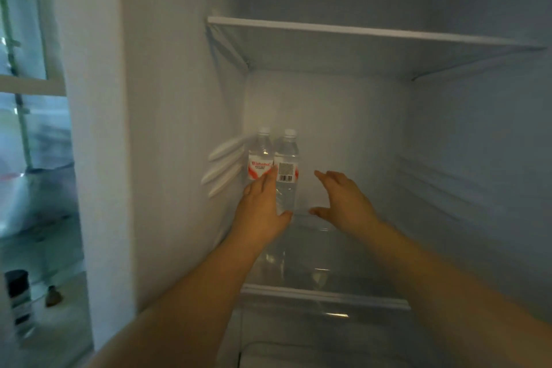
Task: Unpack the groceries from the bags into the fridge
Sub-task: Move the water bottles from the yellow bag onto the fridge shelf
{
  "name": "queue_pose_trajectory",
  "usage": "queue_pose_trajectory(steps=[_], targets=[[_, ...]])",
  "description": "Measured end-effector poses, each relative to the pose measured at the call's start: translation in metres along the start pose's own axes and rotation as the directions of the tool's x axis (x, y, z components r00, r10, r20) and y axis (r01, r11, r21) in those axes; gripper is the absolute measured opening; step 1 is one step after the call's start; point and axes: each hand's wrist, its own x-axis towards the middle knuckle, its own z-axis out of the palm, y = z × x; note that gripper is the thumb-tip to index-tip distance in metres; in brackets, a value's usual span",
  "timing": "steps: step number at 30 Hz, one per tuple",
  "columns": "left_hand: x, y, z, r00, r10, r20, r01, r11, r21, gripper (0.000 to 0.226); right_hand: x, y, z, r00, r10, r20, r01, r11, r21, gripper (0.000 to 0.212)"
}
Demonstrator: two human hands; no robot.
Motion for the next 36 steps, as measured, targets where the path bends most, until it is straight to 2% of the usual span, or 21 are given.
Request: queue_pose_trajectory(steps=[7,15,21,28,32,36], targets=[[-0.048,0.032,-0.043,0.975,0.130,0.178,-0.155,0.978,0.137,0.073,-0.072,-0.009,-0.051,0.997,0.077,-0.022,-0.079,0.993,-0.087,0.082],[-0.140,0.059,-0.090,0.915,0.259,0.308,-0.314,0.939,0.143,0.073,-0.199,-0.050,-0.081,0.978,0.206,-0.029,-0.207,0.953,-0.220,0.081],[-0.216,0.078,-0.107,0.849,0.344,0.402,-0.400,0.915,0.061,0.070,-0.301,-0.083,-0.097,0.935,0.350,-0.049,-0.349,0.894,-0.280,0.079],[-0.315,0.133,-0.102,0.712,0.488,0.506,-0.524,0.848,-0.080,0.069,-0.439,-0.102,-0.131,0.856,0.515,-0.050,-0.503,0.805,-0.314,0.076],[-0.373,0.168,-0.086,0.616,0.571,0.543,-0.589,0.792,-0.163,0.068,-0.521,-0.108,-0.140,0.824,0.562,-0.069,-0.550,0.766,-0.333,0.074],[-0.433,0.209,-0.070,0.474,0.660,0.583,-0.673,0.698,-0.243,0.070,-0.612,-0.104,-0.153,0.774,0.631,-0.059,-0.597,0.695,-0.401,0.073]])
